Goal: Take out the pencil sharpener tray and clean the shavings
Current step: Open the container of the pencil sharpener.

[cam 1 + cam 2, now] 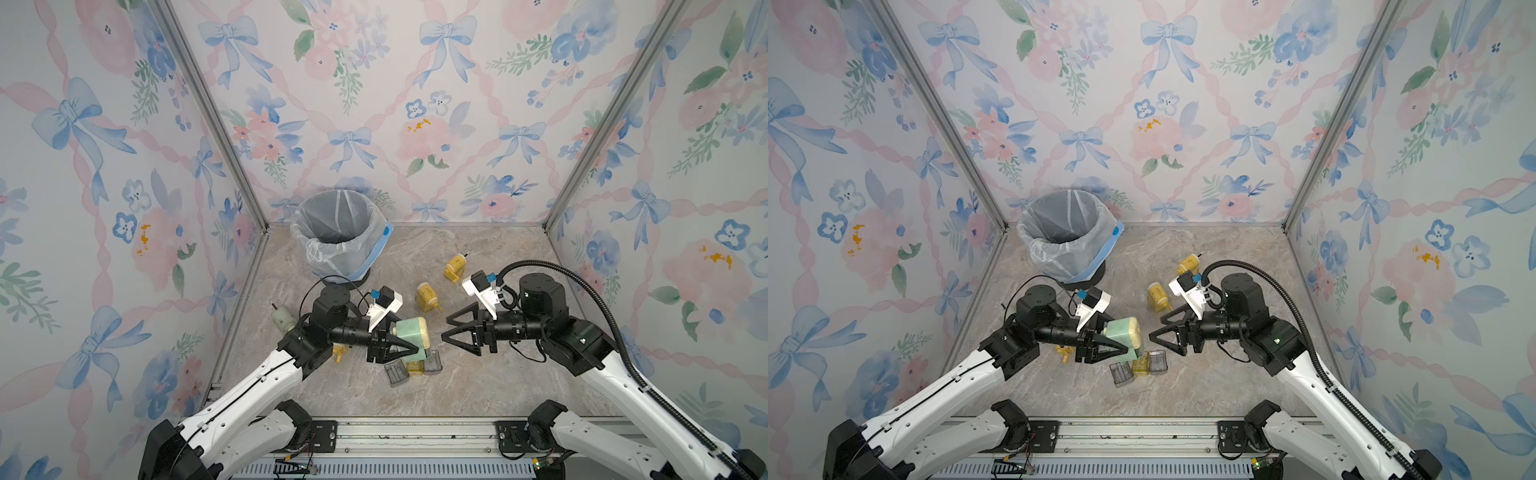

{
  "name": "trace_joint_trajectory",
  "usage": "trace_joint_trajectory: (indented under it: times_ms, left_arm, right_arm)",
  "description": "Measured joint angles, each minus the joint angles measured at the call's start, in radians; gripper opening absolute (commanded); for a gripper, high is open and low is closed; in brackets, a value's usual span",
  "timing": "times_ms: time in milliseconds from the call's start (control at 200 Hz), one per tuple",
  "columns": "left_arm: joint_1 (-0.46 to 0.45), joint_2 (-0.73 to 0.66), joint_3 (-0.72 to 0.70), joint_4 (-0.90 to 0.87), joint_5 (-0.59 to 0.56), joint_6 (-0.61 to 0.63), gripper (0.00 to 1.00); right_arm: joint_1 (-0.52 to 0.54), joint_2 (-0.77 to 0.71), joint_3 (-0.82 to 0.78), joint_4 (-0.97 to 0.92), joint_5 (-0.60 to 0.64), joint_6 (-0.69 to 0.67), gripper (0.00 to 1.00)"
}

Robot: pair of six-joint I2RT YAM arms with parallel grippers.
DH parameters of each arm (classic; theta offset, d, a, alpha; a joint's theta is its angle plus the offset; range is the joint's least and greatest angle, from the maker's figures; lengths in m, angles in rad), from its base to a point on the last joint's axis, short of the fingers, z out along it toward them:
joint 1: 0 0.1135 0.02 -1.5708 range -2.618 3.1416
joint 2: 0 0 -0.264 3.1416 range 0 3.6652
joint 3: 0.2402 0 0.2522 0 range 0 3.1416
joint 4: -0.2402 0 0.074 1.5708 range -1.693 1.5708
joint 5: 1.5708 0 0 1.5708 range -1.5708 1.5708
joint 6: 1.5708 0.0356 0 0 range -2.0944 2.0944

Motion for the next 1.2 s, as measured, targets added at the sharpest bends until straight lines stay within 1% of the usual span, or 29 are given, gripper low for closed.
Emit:
trace_joint_trajectory:
  times_ms: [115, 300, 430, 590, 720, 820, 955, 1125, 1200]
  left_arm:
    - [0.017, 0.0, 0.0, 0.001, 0.057, -0.005, 0.0]
    - [0.042, 0.011, 0.0, 0.008, 0.116, -0.027, 0.0]
    - [0.055, 0.011, 0.0, 0.016, 0.132, -0.039, 0.0]
    - [0.059, 0.008, 0.0, 0.04, 0.146, -0.059, 0.0]
    - [0.061, -0.008, 0.0, 0.063, 0.151, -0.076, 0.0]
    - [0.065, -0.016, 0.0, 0.071, 0.151, -0.083, 0.0]
    - [0.067, -0.016, -0.001, 0.09, 0.154, -0.095, 0.0]
    - [0.068, -0.016, -0.004, 0.102, 0.153, -0.107, 0.0]
    - [0.072, -0.019, -0.005, 0.103, 0.156, -0.129, 0.0]
  right_arm:
    - [0.042, -0.001, 0.0, -0.016, -0.002, -0.003, 0.78]
    - [0.12, -0.001, 0.0, -0.026, 0.072, -0.015, 0.79]
    - [0.165, 0.005, 0.0, -0.024, 0.13, -0.021, 0.81]
    - [0.192, 0.032, 0.0, -0.002, 0.179, -0.023, 0.81]
    - [0.207, 0.06, 0.0, 0.026, 0.194, -0.023, 0.8]
    - [0.216, 0.079, 0.005, 0.051, 0.182, -0.023, 0.8]
    - [0.224, 0.109, 0.016, 0.081, 0.154, -0.019, 0.76]
    - [0.238, 0.137, 0.029, 0.098, 0.126, -0.021, 0.53]
    - [0.238, 0.138, 0.033, 0.096, 0.125, -0.031, 0.49]
